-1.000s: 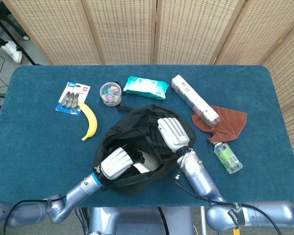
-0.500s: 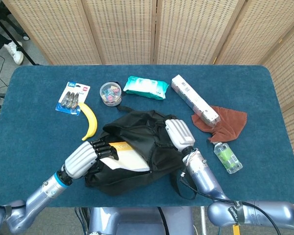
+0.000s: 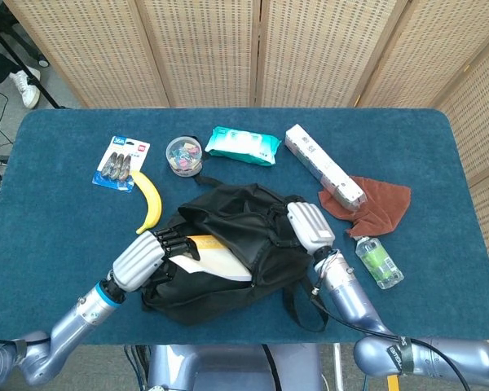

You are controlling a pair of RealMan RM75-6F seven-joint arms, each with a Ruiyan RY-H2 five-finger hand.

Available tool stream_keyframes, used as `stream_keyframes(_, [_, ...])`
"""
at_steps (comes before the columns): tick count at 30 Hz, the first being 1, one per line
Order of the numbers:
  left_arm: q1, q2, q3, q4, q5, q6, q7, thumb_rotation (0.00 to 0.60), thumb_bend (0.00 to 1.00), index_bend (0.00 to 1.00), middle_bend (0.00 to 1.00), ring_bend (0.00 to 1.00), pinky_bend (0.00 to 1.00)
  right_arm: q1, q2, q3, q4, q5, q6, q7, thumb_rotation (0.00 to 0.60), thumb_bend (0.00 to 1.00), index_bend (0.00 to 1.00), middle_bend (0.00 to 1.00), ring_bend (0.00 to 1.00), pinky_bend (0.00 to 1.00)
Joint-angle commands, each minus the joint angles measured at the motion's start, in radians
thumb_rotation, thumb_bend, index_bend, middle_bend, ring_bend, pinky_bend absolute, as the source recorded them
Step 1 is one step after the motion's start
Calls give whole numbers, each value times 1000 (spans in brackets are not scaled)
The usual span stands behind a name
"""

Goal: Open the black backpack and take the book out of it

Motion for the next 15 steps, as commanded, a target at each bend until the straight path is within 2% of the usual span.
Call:
stream_keyframes(1, [10, 123, 1, -96, -26, 13, -153, 600, 948, 797, 576, 470, 533, -12, 0, -11, 17, -11, -11, 15, 600, 643, 642, 647, 395, 176])
stream_keyframes(6, [36, 238, -36, -118, -58, 70, -207, 600, 949, 799, 576, 470, 533, -30, -3, -31, 42, -38, -22, 35, 600, 644, 642, 648, 395, 176])
stream_keyframes(9, [50, 314, -50, -113, -98, 69, -231, 600, 949, 801, 579, 470, 533, -45, -7, -44, 59, -57, -28, 53, 600, 644, 642, 648, 395, 176])
stream_keyframes(11, [53, 360, -45, -113, -124, 36, -239, 600, 949, 803, 580, 470, 533, -50, -9, -48, 67, -66, -30, 60, 600, 643, 642, 648, 395, 176])
stream_keyframes(14, [40, 455, -22, -124, -166, -70, -259, 600, 949, 809, 581, 470, 533, -57, -10, -50, 78, -76, -34, 69, 600, 643, 642, 648, 395, 176])
stream_keyframes(15, [28, 497, -10, -126, -190, -135, -262, 600, 949, 812, 581, 470, 533, -59, -11, -49, 82, -79, -35, 71, 600, 643, 642, 647, 395, 176])
